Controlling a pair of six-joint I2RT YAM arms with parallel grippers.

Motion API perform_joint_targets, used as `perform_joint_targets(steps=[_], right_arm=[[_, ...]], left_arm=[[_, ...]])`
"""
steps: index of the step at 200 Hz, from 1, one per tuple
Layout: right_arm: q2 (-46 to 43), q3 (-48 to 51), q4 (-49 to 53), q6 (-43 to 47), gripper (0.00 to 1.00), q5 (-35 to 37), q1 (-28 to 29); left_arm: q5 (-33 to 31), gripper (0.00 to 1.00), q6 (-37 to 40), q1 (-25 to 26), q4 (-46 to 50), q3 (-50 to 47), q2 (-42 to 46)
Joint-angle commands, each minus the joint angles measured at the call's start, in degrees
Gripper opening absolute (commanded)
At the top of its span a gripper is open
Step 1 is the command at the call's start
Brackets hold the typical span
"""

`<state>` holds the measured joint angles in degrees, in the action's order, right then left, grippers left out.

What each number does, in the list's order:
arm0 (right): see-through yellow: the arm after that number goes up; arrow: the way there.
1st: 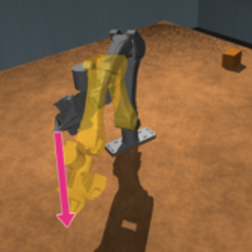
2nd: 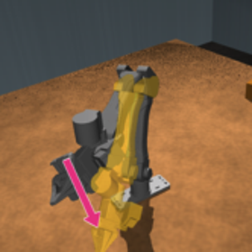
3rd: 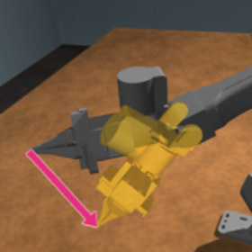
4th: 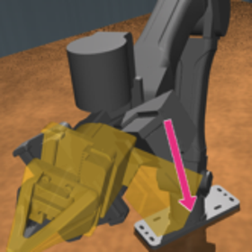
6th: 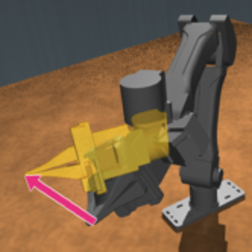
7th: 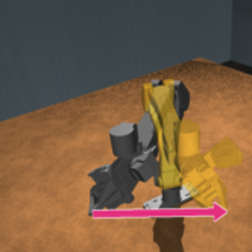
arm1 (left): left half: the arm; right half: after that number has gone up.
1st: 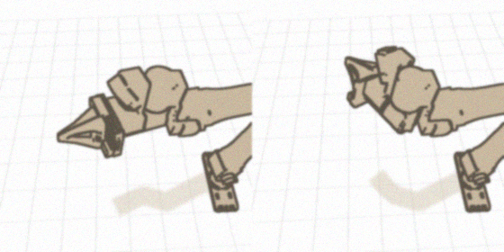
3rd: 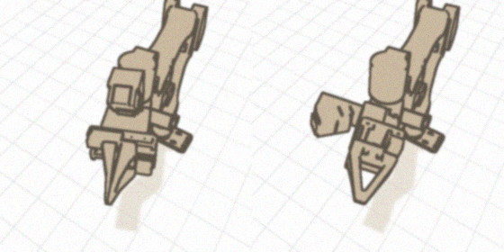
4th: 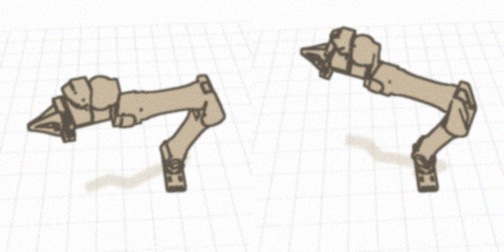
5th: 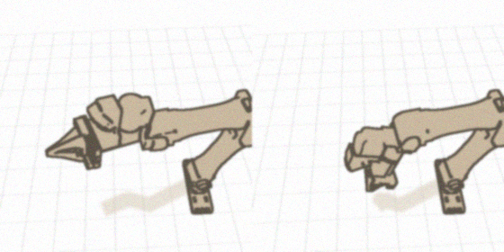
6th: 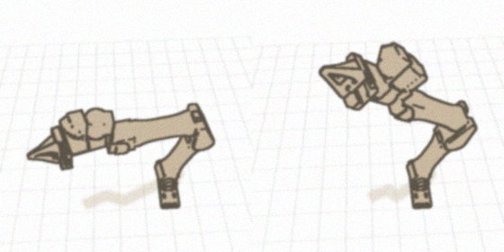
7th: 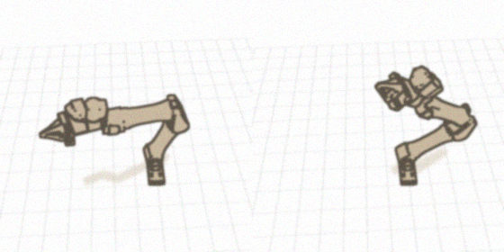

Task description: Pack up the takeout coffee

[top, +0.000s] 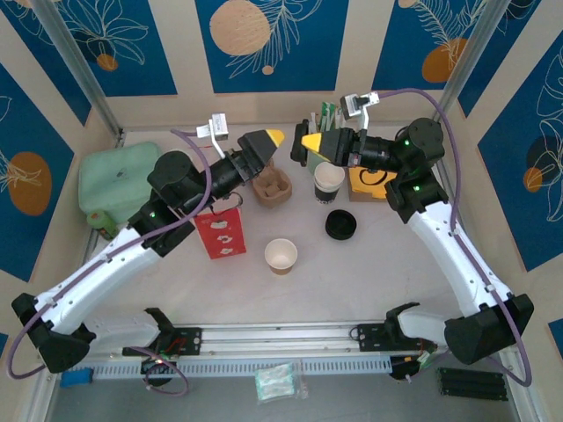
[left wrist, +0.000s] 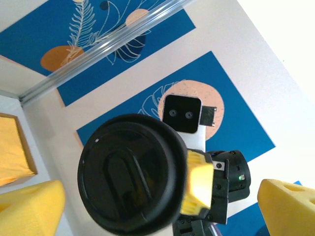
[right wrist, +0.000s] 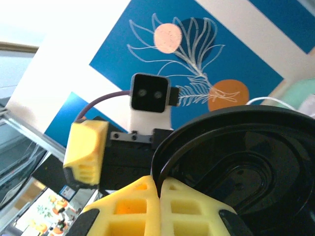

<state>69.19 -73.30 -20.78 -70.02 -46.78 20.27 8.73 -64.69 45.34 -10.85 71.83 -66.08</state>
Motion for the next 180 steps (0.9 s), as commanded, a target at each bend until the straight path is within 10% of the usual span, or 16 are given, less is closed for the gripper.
perform_joint_targets(steps=[1, 180], right_arm=[[-0.2, -2.7, -3.9, -0.8, 0.00, -1.3, 1.4], [0.3, -3.0, -1.6, 2.5, 0.00, 0.2, 5.0]], left_arm=[[2.6, 0.99, -3.2, -1.1, -4.6, 0.5, -0.5], [7.1, 0.99, -10.9, -1.8, -13.7, -0.5, -5.5]])
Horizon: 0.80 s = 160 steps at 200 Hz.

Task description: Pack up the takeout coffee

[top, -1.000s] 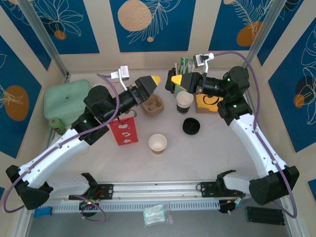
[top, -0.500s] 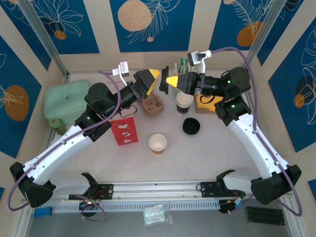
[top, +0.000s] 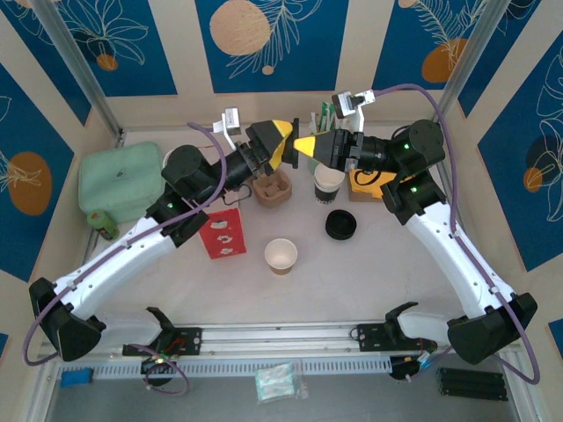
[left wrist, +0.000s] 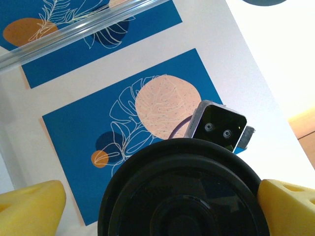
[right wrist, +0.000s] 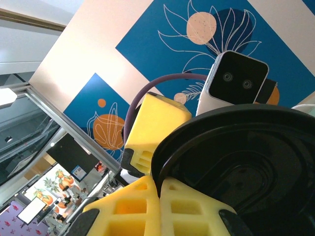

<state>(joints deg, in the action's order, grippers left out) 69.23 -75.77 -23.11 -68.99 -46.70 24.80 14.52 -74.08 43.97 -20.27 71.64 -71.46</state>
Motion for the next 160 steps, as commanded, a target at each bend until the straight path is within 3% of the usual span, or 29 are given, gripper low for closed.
perform_joint_targets(steps=[1, 49, 126, 160], right_arm=[[0.3, -0.5, 0.7, 1.5, 0.00, 0.1, 0.5], [0.3, 0.2, 0.7, 1.6, 0.00, 0.5, 0.5], [0.3, 0.9, 0.8, 1.6, 0.00, 0.9, 0.4], [0.3, 1.1, 0.9, 1.6, 0.00, 1.2, 0.4]], left_arm=[[1.3, 0.99, -1.5, -0.4, -4.3, -0.2, -0.1], [1.6, 0.99, -2.3, -0.4, -5.8, -0.9, -0.1], [2.0, 0.84, -3.7, -0.4, -8.7, -1.8, -0.3], [2.2, 0.86, -4.0, -0.3, -8.9, -2.0, -0.2]])
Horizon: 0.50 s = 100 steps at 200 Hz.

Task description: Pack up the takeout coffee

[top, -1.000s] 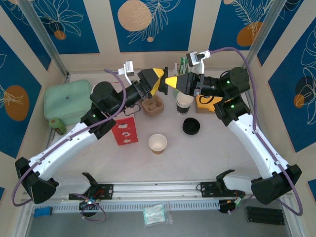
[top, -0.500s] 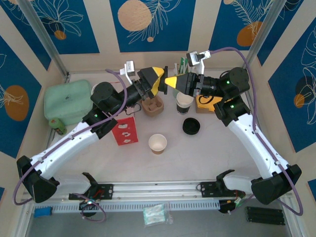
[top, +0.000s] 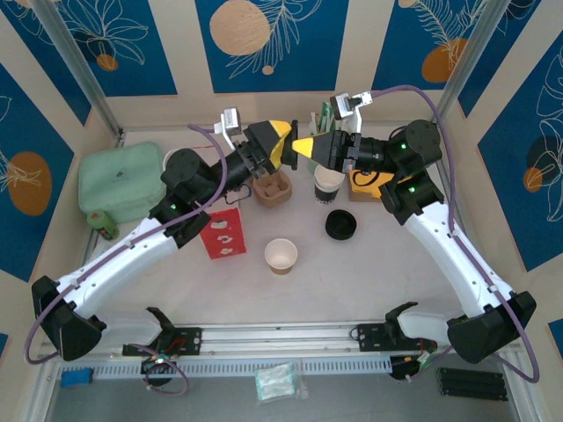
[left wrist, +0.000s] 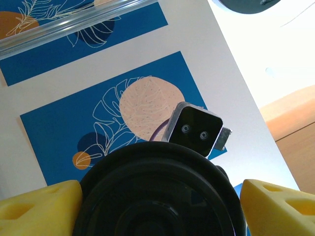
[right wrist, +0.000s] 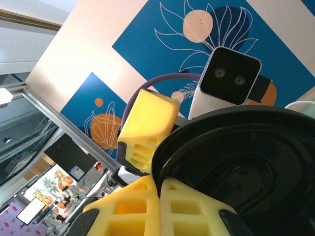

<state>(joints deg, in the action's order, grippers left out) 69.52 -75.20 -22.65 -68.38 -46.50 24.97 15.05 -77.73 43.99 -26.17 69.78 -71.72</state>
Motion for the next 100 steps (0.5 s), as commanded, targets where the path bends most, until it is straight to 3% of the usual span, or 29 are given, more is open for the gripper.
perform_joint_targets(steps=[1, 42, 100], right_arm=[[0.0, 0.6, 0.4, 1.0, 0.00, 1.0, 0.3], [-0.1, 0.3, 0.3, 1.1, 0.00, 1.2, 0.0], [-0.5, 0.4, 0.3, 1.0, 0.00, 1.3, -0.4]], left_arm=[[1.6, 0.86, -0.3, -0.4, -3.1, -0.2, 0.1], [1.2, 0.90, -0.6, -0.2, -3.0, -1.4, 0.3], [0.6, 0.82, -1.5, -0.2, -5.1, -2.9, 0.3]])
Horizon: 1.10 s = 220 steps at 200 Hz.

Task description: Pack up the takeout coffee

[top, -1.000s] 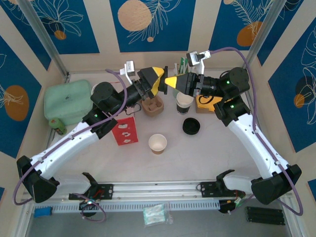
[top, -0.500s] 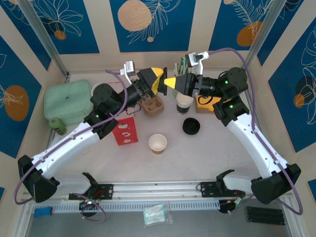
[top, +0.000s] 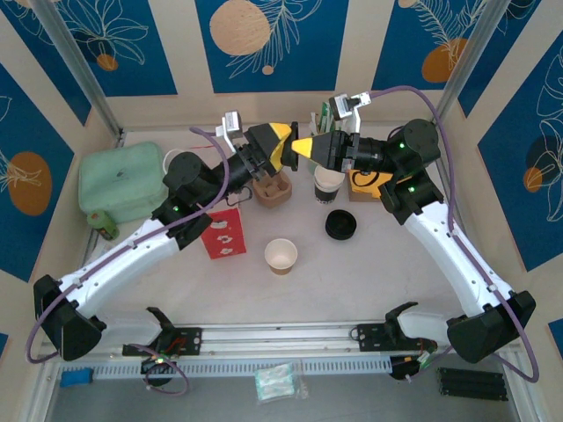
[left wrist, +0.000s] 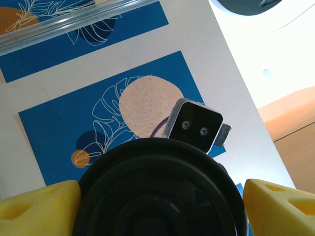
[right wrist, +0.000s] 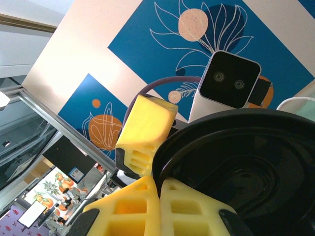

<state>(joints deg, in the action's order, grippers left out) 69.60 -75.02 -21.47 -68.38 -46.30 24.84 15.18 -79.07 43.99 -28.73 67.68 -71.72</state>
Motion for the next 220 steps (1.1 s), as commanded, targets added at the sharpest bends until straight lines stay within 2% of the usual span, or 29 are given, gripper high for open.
perform_joint_targets(steps=[1, 100, 141, 181, 220], right_arm=[[-0.6, 0.2, -0.8, 1.0, 0.00, 1.1, -0.3], [-0.7, 1.8, -1.5, 0.6, 0.00, 1.7, -0.5], [-1.0, 2.3, -1.2, 0.5, 0.00, 2.2, -1.0], [-1.9, 3.0, 0.2, 0.9, 0.25, 2.5, -2.0], [-5.0, 3.8, 3.5, 1.8, 0.40, 1.7, -4.8]], left_arm=[[0.5, 0.82, -0.2, -0.2, -2.5, -0.8, 0.3], [0.7, 0.69, -1.3, 0.5, -5.4, -0.7, -0.5], [0.6, 0.68, -0.8, 0.4, -5.1, -0.5, -0.5], [0.4, 0.68, 1.0, 0.5, -3.5, -0.8, -0.1], [-0.1, 0.68, 5.2, 0.5, 0.9, -0.8, 1.3]])
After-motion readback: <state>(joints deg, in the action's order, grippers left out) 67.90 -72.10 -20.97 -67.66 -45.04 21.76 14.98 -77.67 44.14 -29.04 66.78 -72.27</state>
